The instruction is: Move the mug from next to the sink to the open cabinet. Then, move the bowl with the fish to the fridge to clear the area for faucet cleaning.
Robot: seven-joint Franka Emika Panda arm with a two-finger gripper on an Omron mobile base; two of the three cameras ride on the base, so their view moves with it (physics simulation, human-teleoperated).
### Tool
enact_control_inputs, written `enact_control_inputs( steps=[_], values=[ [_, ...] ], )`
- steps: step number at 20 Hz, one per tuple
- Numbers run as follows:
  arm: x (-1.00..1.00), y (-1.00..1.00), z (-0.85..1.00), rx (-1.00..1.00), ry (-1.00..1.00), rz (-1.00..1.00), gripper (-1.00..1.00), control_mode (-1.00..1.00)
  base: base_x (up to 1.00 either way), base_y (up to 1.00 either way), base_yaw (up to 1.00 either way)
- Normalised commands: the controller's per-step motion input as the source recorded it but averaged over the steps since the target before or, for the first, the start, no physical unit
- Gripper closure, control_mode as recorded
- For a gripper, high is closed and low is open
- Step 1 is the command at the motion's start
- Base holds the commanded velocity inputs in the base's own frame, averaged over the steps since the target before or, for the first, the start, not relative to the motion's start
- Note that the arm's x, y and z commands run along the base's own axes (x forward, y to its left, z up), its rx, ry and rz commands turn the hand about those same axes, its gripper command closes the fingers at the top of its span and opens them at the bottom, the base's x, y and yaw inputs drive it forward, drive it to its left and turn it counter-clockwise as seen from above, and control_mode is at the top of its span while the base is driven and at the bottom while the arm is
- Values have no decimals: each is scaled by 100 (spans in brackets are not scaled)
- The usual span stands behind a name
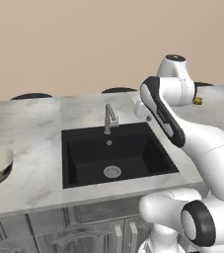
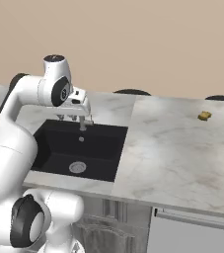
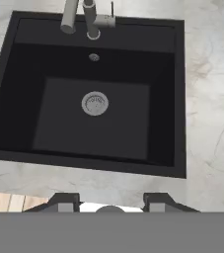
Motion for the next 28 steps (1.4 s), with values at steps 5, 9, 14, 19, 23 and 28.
enact_control_inputs(
  steps=[5,9,14,19,23,28],
  values=[
    [-12,0,0,0,0,0,-100,-100,0,0,0],
    [-13,0,-2,0,0,0,-100,-100,0,0,0],
    [-12,2,-4,0,0,0,-100,100,-60,30,0],
    [0,0,0,0,0,0,-100,100,-38,88,0],
    [0,0,0,0,0,0,-100,100,-1,100,0],
    [0,0,0,0,0,0,-100,100,-1,100,-2]
  ],
)
